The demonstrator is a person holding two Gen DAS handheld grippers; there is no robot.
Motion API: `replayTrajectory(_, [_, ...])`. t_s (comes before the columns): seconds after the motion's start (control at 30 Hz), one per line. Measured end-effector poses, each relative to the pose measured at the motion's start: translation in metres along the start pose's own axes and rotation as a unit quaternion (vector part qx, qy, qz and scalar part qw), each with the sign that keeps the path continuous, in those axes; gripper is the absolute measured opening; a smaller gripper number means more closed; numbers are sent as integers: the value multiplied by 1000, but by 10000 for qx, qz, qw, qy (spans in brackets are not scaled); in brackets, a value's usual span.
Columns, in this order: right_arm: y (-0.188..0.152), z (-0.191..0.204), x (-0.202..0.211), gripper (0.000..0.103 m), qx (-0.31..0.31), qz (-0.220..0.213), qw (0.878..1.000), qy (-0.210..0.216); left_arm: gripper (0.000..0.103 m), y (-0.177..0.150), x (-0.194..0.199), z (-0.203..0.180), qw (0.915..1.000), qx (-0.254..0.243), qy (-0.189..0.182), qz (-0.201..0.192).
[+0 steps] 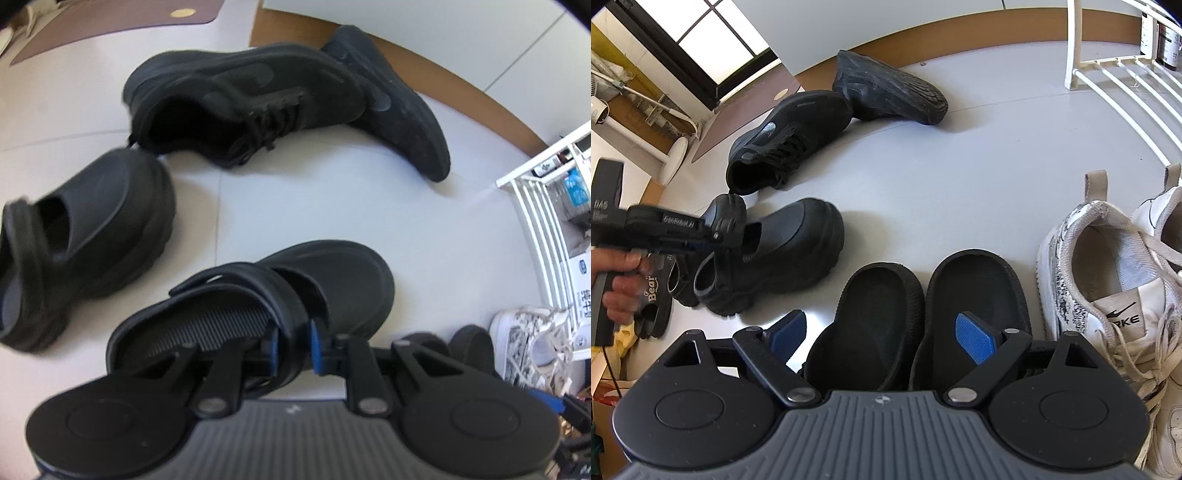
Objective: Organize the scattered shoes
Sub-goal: 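Carry the clog away from the pile and lower it with the left gripper, then open the left gripper and release the clog onto the floor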
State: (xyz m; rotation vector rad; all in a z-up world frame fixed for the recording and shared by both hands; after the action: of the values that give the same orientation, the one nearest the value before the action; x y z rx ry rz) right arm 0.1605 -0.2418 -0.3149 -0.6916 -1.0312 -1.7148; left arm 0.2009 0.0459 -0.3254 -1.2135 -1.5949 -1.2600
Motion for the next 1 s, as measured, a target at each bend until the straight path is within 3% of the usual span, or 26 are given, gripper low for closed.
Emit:
replayTrajectory(0.27, [-8,25,2,91,393,-61,9991,157,18,-40,8,5,9998,168,-89,-85])
replayTrajectory(0.37, [-14,40,0,91,1290,113,9915,146,19,-52,9,9,9995,264,-98,-154])
replayTrajectory(0.5, [-14,46,-1,91,1594,302,9865,204,21,-62,21,14,9988,364,-31,-321])
replayTrajectory(0.57, [-14,49,0,91,1591,256,9866,253,26,-64,29,13,9984,311,60,-477])
replayTrajectory(0.63, [-18,52,-1,91,1590,230,9865,323,39,-67,37,9,9982,127,149,-573])
replayTrajectory(0.8, [-38,65,4,91,1989,321,9791,288,46,-75,56,12,9977,272,130,-603])
replayTrajectory(0.87, [-45,81,12,91,2210,269,9740,411,56,-81,74,10,9964,331,215,-756])
replayTrajectory(0.9, [-48,89,18,91,2270,216,9725,466,70,-84,82,8,9954,307,303,-851])
replayTrajectory(0.93, [-50,97,24,92,2175,156,9744,553,75,-88,89,5,9945,305,369,-932])
replayTrajectory(1.0, [-52,106,28,92,2079,80,9756,704,75,-93,94,4,9939,331,323,-1006])
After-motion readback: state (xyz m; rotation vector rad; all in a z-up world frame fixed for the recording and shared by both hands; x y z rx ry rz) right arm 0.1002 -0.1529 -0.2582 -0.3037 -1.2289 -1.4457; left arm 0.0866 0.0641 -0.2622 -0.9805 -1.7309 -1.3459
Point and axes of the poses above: each gripper's, at about its wrist camera, not at the fingertips, and x roughly against the way its jaws point, z to its left, y to its top, the point moved 4 cm from there along -x, roughly the way its jaws point, and after that the axes turned 11 degrees about -x, right-handed, at the moved point
